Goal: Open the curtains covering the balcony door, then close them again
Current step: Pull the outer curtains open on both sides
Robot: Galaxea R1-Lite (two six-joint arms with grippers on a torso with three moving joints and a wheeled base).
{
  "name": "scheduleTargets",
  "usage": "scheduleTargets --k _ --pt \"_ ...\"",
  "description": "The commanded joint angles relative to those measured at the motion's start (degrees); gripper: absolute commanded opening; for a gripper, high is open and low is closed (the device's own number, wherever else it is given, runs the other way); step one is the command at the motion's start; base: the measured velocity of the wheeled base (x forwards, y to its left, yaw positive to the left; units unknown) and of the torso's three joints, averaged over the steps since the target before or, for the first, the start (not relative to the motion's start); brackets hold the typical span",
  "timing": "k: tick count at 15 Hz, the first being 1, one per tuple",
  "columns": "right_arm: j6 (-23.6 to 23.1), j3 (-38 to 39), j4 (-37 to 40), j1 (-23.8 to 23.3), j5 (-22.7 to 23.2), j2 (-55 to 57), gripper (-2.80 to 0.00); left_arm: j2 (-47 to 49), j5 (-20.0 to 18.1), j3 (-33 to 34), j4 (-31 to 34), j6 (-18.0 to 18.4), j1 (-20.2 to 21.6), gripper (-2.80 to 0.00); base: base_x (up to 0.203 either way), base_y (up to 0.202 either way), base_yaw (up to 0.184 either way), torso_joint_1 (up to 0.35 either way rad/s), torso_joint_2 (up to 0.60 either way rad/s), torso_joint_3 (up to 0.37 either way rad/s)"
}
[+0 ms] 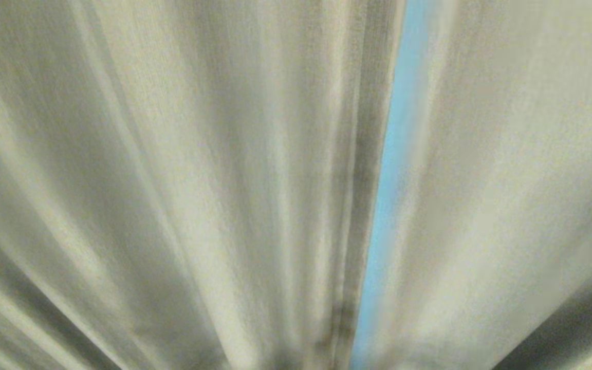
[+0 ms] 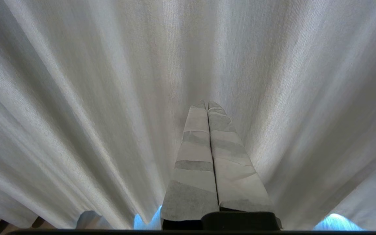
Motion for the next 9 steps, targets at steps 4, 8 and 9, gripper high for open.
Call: scheduleTargets --k 4,8,9 --pt "1.5 -5.3 -0.3 -9.5 0.2 8.6 -2.80 0.0 0.0 0.0 0.0 0.0 0.0 -2.80 0.000 0.000 0.000 0.000 0.00 0.000" --pt "2.0 -6.9 -0.4 -13.6 0.2 11.3 -2.80 0.0 0.0 0.0 0.0 0.0 0.0 -2.80 0.000 0.000 0.000 0.000 0.00 0.000" --pt "2.0 -6.9 -0.5 -14.1 0.2 11.8 -2.80 0.0 0.0 0.0 0.0 0.1 0.0 -2.80 0.000 0.000 0.000 0.000 0.00 0.000"
